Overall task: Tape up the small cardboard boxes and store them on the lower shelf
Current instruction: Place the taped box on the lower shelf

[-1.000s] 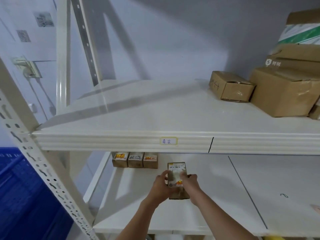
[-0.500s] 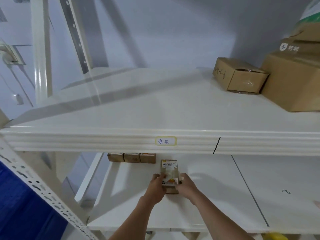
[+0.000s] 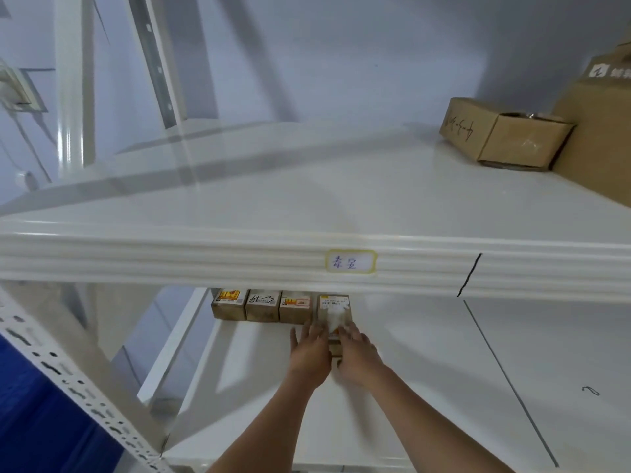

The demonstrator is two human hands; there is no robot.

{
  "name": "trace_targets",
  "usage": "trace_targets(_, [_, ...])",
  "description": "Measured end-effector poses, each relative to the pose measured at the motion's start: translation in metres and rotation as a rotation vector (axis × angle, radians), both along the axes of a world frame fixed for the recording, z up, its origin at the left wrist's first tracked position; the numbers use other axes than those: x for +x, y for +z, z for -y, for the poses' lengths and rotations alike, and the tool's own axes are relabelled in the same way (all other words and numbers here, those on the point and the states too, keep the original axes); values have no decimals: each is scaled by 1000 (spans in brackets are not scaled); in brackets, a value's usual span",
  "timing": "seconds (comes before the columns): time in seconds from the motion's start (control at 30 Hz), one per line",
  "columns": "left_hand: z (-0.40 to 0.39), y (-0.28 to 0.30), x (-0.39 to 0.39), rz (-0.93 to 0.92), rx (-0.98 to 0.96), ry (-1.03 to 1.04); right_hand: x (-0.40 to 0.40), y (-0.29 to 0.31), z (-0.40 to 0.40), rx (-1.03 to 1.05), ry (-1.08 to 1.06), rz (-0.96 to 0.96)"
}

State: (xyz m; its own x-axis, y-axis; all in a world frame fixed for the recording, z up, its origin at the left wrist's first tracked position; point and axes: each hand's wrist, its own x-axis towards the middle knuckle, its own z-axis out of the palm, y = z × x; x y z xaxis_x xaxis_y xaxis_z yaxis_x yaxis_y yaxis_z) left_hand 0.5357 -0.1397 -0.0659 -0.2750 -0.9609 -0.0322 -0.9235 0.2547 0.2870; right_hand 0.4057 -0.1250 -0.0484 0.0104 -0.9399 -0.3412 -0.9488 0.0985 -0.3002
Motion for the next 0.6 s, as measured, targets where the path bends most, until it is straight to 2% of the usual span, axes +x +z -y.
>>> trace_targets(0.4, [48,-27,11,168,-49,8,5,-22,54,-59,26,-4])
trace_targets(0.6, [64,-26,9,167,-46,7,5,-20,72,-61,27,-37])
